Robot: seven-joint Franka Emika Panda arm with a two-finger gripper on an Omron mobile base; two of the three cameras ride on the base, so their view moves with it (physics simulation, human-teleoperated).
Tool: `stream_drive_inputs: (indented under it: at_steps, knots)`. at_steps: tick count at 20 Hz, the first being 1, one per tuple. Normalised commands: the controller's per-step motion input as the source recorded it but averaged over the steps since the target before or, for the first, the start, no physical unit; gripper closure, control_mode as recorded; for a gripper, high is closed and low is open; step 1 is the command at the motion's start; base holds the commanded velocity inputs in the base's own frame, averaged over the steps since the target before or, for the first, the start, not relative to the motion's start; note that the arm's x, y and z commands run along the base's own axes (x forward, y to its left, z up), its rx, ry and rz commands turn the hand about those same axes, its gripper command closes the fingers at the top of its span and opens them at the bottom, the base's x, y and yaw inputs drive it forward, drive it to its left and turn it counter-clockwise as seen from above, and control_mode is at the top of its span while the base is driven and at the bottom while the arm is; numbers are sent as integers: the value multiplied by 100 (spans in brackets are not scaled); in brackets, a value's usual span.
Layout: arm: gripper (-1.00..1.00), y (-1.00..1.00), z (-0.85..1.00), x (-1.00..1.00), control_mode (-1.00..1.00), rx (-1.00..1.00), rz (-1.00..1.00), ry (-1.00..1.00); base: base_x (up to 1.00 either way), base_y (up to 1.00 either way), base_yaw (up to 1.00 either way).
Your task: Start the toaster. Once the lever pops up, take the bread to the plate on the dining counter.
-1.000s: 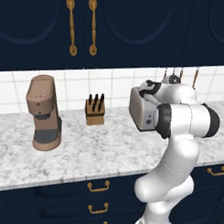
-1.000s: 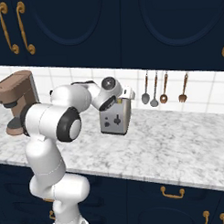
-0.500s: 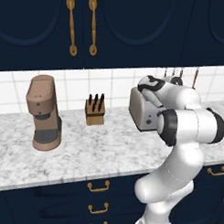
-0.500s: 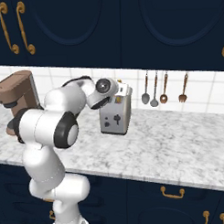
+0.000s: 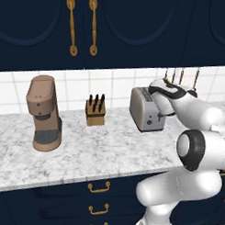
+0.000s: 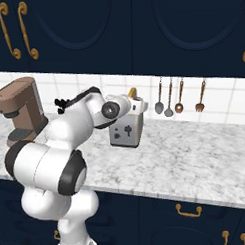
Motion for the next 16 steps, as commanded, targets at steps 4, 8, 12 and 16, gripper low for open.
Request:
stream_drive_inputs:
  at_steps: [4,8,12,16]
  knots:
    - [100,-40,86,-94,-100,1,-6,0,0,0,0]
    - [100,-52,99,-99,-100,4,-11,0,0,0,0]
    - [100,-57,100,-99,-100,8,-10,3,0,0,0]
    - [100,-52,100,-93,-100,13,-4,5,0,0,0]
